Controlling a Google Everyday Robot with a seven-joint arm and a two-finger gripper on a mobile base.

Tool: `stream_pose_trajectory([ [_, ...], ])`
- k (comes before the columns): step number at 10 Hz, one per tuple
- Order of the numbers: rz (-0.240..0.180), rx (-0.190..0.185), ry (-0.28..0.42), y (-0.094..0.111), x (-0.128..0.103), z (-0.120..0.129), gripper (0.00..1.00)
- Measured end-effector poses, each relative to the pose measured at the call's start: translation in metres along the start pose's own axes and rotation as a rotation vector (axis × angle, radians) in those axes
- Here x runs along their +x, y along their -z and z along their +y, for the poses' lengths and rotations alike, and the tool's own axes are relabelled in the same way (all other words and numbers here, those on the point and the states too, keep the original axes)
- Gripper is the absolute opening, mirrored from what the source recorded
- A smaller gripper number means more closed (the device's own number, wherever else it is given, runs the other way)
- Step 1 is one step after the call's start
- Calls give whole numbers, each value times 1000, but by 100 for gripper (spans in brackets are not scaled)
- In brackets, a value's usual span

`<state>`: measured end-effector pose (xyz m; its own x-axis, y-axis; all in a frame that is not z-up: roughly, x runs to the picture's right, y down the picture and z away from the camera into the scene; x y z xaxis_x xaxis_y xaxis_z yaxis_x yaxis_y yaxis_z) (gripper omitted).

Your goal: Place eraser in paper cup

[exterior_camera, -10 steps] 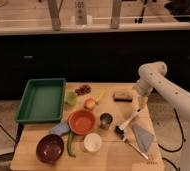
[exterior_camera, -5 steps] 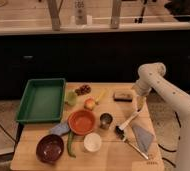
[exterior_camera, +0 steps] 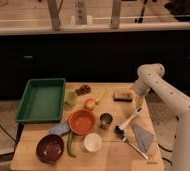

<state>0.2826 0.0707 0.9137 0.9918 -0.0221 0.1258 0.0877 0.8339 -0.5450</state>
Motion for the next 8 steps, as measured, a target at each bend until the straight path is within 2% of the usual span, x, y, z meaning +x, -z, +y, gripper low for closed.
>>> stream_pose_trajectory([
  [8, -21, -18, 19, -24, -12, -8, 80],
])
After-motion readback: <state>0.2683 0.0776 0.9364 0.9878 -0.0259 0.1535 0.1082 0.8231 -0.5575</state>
